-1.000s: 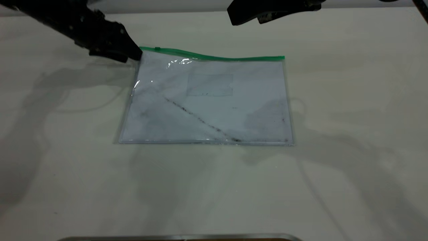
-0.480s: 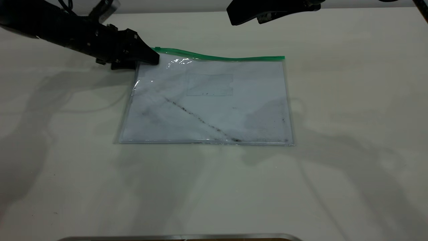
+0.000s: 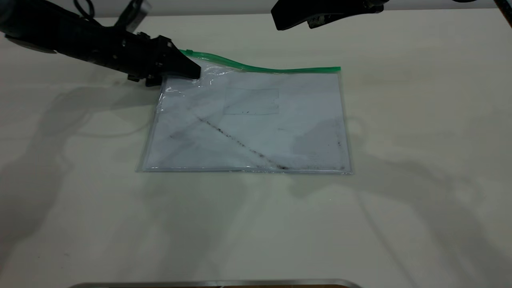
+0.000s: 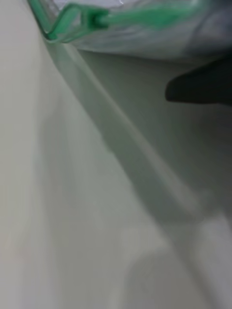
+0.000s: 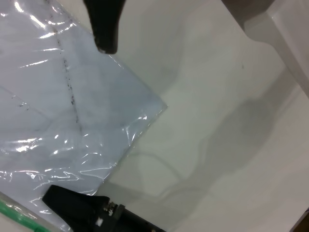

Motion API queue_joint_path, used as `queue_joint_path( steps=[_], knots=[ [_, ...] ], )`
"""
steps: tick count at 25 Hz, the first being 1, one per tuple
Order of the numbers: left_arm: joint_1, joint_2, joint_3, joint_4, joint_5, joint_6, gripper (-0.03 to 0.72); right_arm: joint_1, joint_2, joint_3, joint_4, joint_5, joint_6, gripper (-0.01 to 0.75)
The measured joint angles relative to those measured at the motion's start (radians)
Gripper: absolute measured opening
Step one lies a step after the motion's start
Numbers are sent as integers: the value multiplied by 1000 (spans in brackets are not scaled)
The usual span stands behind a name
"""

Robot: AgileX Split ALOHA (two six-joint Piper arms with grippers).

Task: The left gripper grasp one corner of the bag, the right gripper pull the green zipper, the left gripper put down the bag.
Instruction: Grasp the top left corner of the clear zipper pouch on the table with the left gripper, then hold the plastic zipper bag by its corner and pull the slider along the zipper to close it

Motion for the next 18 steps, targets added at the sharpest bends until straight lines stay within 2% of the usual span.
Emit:
queue_joint_path(
  steps=[4, 9, 14, 18],
  knots=[
    [-26, 0, 0, 17, -32, 26, 371, 0, 0, 0, 0, 0, 0, 591],
    [-27, -2, -6, 112, -35, 87, 204, 0, 0, 0, 0, -2, 0, 590],
    [-33, -40, -6, 173, -23, 103, 69, 0, 23, -19, 0, -20, -33, 590],
    [-56, -114, -6, 213, -10, 170, 53, 0, 100, -99, 1, -26, -88, 590]
  ],
)
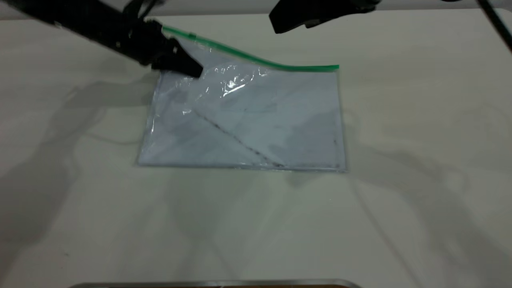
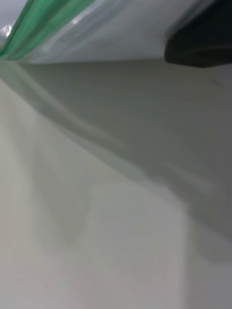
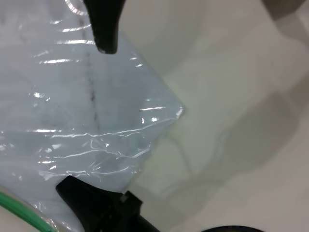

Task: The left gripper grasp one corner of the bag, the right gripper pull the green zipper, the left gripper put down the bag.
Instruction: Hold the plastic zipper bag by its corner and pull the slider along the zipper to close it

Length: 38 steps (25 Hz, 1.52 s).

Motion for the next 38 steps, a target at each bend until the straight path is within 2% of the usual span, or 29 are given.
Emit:
queue_joint_path(
  steps=[6, 14, 16, 23, 29, 38],
  knots=[
    [-51, -136, 0, 121, 85, 106, 53, 0, 91, -157, 0, 17, -29, 590],
    [-148, -272, 0, 520, 182, 114, 53, 0, 173, -208, 1, 46, -107, 590],
    [-170, -295, 0, 578, 185, 113, 53, 0, 180, -208, 26, 44, -143, 590],
    [-229, -307, 0, 626, 164, 125, 53, 0, 180, -210, 199, 56, -266, 590],
    [-289, -308, 0, 626, 160, 161, 53, 0, 216, -210, 228, 78, -310, 590],
    [-292, -308, 1, 642, 160, 163, 53, 0, 242, -210, 228, 64, -339, 590]
  ],
)
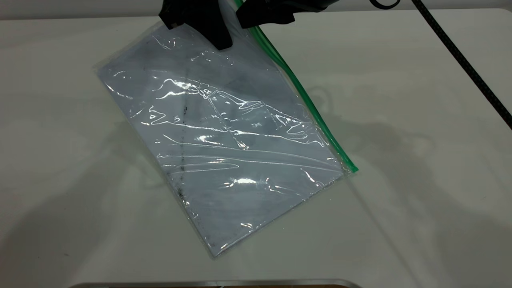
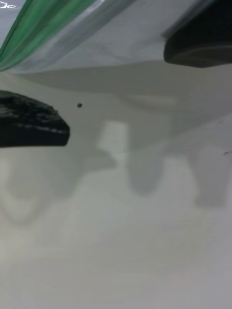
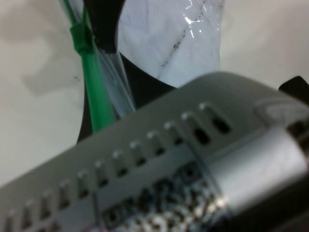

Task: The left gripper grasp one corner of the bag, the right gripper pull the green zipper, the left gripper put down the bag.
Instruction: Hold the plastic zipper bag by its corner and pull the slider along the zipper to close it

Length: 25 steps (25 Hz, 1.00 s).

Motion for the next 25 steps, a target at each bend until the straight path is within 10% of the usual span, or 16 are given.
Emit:
queue_joint_path(
  steps=[25],
  knots=[
    [0, 0, 0, 55, 20, 10, 53, -3, 52, 0, 86, 90, -128, 590]
  ],
)
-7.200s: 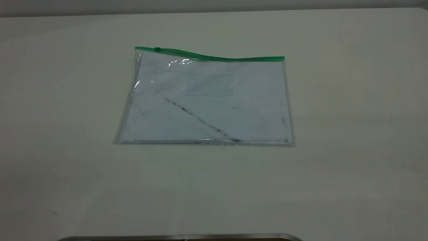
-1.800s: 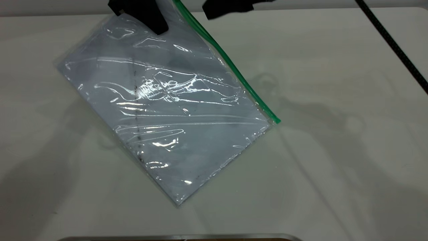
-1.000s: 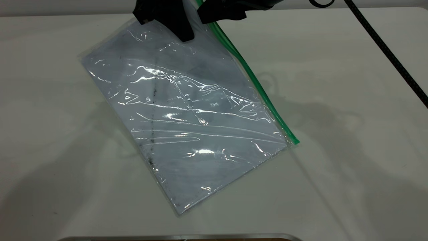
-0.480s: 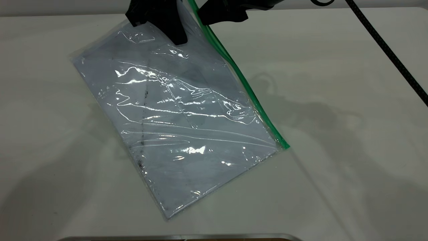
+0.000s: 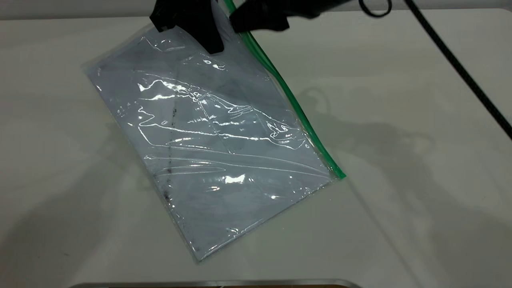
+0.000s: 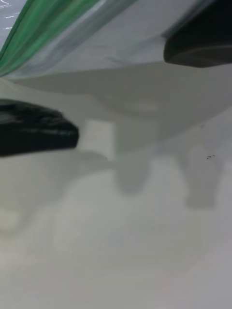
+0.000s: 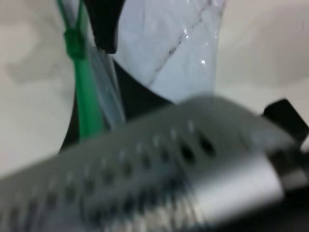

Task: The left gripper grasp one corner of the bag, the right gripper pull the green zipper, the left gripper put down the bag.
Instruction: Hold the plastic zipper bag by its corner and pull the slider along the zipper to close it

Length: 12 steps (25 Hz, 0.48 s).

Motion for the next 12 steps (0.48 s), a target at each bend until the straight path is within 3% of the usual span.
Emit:
queue_joint_path(
  steps=[7, 12],
  knots=[
    [0, 0, 0, 0, 0, -1, 53, 0, 12, -10, 15, 48, -2, 586],
    [0, 0, 0, 0, 0, -2, 53, 0, 12, -10, 15, 60, -2, 530]
  ],
)
